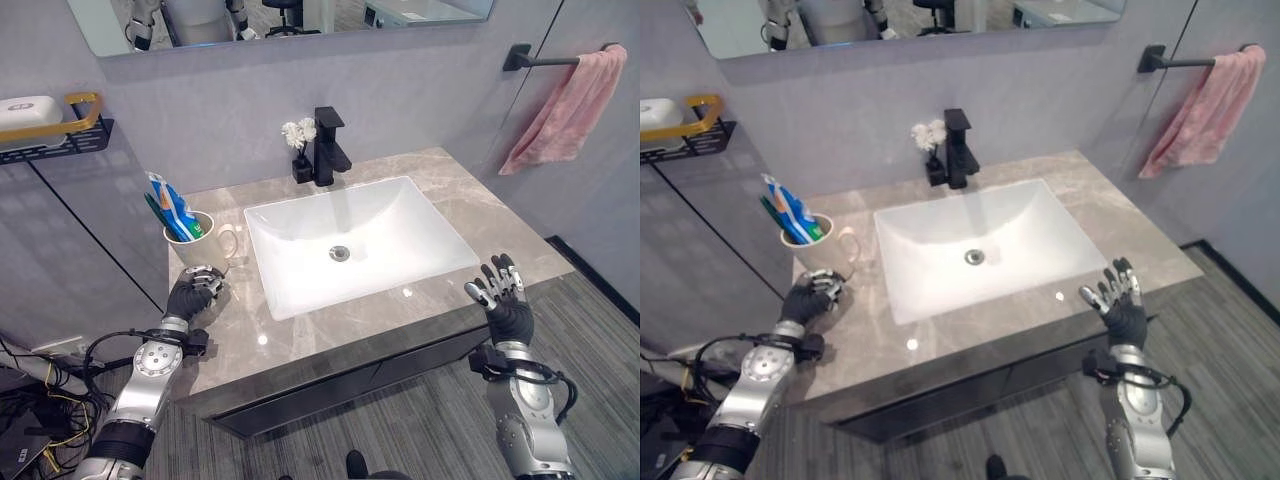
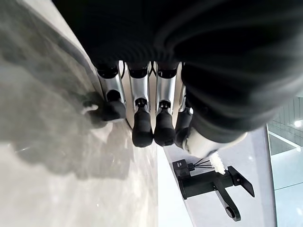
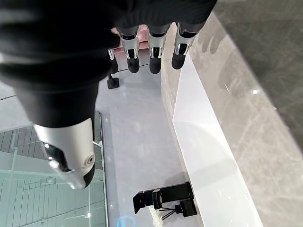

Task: Put brush and paste in cup on sink, flatten towel.

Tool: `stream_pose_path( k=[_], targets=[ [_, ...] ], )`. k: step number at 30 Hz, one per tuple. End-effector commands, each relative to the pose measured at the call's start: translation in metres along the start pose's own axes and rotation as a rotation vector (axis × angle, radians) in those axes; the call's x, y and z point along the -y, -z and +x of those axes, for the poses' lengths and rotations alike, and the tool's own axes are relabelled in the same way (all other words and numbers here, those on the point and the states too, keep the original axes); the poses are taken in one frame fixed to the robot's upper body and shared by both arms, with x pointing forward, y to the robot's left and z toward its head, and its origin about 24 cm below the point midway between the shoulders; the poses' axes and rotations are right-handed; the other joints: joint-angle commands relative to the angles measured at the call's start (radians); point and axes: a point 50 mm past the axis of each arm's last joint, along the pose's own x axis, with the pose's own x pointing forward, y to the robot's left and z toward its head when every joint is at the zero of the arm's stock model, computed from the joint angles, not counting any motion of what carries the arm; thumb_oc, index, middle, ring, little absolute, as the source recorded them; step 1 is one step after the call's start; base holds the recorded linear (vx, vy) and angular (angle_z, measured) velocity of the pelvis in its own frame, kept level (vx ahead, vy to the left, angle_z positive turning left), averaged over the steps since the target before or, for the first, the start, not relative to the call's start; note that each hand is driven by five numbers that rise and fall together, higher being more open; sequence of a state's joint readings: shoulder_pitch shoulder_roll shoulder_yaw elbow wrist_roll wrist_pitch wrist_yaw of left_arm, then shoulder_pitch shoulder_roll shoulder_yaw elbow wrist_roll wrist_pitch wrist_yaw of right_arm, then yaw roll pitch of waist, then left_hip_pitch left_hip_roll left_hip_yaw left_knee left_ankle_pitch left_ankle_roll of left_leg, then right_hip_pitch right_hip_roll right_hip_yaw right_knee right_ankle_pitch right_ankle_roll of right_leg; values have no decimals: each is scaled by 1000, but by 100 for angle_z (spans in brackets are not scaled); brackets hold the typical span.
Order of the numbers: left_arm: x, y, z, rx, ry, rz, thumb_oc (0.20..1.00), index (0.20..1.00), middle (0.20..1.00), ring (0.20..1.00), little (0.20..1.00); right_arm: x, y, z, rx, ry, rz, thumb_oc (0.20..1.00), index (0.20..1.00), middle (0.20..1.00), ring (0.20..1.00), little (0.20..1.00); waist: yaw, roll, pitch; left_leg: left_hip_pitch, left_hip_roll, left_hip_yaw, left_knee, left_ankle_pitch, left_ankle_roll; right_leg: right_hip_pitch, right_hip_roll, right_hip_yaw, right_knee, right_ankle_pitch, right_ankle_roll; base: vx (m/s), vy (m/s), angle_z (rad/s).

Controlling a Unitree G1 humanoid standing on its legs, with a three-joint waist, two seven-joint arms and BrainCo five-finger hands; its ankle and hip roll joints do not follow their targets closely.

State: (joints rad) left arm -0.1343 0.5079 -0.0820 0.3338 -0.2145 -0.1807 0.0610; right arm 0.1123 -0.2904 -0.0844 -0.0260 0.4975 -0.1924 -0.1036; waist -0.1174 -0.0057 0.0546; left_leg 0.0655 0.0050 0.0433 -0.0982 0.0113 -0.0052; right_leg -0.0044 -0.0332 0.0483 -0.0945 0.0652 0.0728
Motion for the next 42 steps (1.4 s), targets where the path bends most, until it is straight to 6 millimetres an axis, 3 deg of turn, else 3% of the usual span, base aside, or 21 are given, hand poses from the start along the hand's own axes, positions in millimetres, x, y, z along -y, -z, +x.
stream_pose_path(
  k=[1,24,42],
  targets=[
    [-33,-3,12,-15,-86,95,200,200,200,200,200,3,-25,11,122,-13,9,1000,1000,1000,1000,1000,3,-34,36,65,20,-13,11,-166,-9,41,-77,-69,8,-108,72,0,0,0],
    [-43,0,14,-45,-116,115,200,200,200,200,200,5,-31,13,144,-17,0,1000,1000,1000,1000,1000,-2,-45,48,49,19,-4,11,-159,-8,14,-75,-59,13,-99,75,-1,2,-1],
    [-60,-10,22,-31,-157,163,200,200,200,200,200,6,-29,12,134,-26,-8,1000,1000,1000,1000,1000,-8,-49,55,43,23,-5,11,-155,-12,9,-72,-58,10,-99,73,-1,1,-1]
  ],
)
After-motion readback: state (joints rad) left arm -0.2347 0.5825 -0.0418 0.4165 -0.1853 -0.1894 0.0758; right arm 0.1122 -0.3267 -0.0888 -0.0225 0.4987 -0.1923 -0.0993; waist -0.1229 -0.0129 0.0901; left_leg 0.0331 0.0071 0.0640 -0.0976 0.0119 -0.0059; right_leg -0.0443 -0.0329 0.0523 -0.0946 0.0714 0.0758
